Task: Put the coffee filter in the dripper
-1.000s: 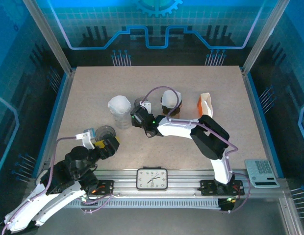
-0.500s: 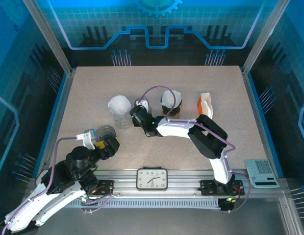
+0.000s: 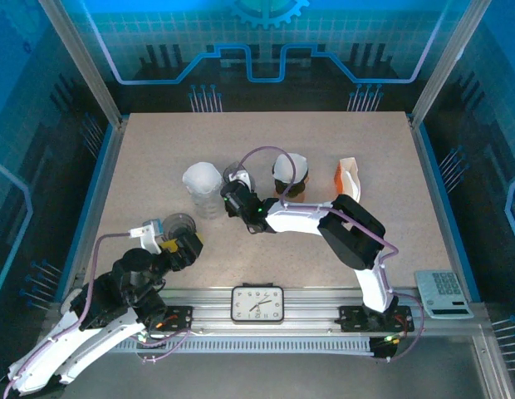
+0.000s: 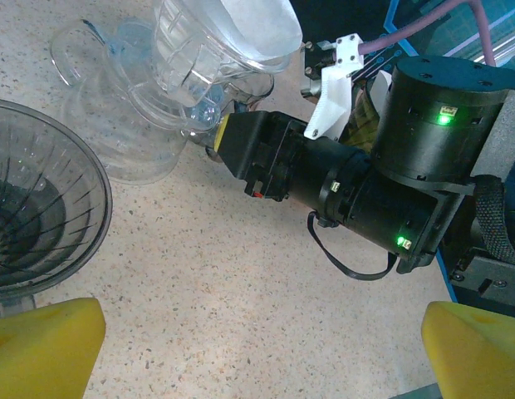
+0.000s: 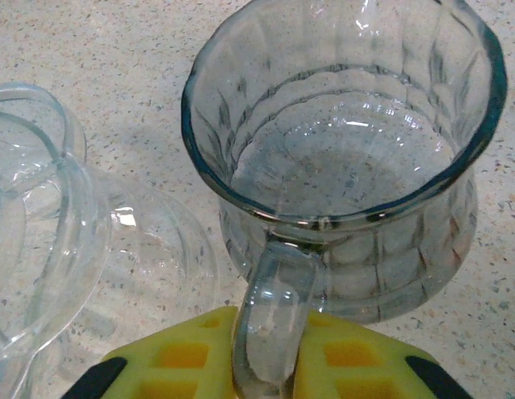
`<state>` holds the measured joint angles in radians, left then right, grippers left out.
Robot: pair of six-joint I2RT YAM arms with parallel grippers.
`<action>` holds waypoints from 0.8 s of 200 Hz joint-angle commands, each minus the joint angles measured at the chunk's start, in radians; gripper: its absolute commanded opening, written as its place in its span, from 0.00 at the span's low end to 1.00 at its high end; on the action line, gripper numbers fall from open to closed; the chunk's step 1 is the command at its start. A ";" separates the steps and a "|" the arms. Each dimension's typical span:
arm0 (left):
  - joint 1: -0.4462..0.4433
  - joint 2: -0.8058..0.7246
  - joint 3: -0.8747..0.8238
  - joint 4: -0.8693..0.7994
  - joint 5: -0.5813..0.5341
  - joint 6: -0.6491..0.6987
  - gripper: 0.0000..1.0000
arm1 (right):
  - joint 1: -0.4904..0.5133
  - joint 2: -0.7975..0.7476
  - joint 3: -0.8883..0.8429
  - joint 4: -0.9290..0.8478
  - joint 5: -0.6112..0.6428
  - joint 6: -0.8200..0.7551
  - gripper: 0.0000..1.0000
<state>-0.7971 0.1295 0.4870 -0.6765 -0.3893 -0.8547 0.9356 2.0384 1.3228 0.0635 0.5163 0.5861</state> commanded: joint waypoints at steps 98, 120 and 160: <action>-0.004 -0.010 -0.010 -0.008 -0.013 -0.010 0.99 | 0.098 -0.358 -0.394 -0.002 -0.073 0.006 0.16; -0.004 -0.010 -0.011 -0.015 -0.009 -0.020 0.99 | 0.114 -0.450 -0.508 0.008 -0.128 0.025 0.16; -0.004 -0.005 -0.013 -0.027 0.001 -0.032 0.99 | 0.136 -0.611 -0.673 -0.005 -0.171 0.058 0.16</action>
<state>-0.7971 0.1295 0.4870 -0.6796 -0.3889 -0.8658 1.0500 1.5036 0.7227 0.0784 0.3836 0.6064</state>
